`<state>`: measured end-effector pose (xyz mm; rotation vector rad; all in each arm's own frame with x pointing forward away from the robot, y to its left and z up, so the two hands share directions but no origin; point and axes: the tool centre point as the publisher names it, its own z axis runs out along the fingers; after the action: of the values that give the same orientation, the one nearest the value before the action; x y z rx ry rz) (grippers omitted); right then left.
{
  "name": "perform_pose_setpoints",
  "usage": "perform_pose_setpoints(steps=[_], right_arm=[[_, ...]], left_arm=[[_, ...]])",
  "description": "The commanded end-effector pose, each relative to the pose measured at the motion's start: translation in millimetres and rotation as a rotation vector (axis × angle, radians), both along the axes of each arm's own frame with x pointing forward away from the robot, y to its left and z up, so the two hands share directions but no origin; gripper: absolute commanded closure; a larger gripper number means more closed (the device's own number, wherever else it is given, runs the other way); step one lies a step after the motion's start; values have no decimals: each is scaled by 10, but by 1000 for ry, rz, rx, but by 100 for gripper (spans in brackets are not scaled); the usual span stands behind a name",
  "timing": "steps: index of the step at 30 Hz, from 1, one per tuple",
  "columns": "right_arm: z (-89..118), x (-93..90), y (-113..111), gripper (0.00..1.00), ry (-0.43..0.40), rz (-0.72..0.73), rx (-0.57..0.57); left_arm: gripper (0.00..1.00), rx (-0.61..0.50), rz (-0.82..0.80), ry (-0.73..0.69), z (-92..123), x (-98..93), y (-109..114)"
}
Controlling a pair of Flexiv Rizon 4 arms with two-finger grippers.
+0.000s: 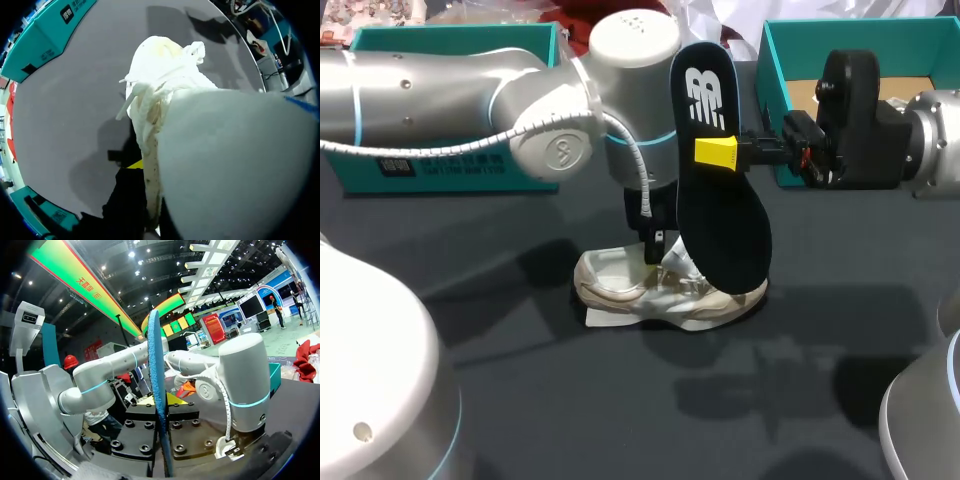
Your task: Take the shoe out of the shoebox, open the shoe tongue, remove and reinsert the insole, then place the shoe into the shoebox
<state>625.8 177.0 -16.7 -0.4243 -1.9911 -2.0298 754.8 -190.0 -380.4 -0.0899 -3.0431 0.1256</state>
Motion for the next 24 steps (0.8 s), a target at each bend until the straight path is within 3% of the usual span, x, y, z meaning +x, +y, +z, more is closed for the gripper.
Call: perform_pose_setpoints(steps=[1,16,20,24], right_arm=[[-12,-4,18,100,0,-2,1],[-12,-4,18,100,0,-2,1],[-12,-4,18,100,0,-2,1],[-12,-4,18,100,0,-2,1]], left_arm=[[100,-8,-15,7,51,-26,32],[100,-107,-407,62,578,-78,20],[100,-57,-664,-47,744,-149,28],[100,-57,-664,-47,744,-149,28]])
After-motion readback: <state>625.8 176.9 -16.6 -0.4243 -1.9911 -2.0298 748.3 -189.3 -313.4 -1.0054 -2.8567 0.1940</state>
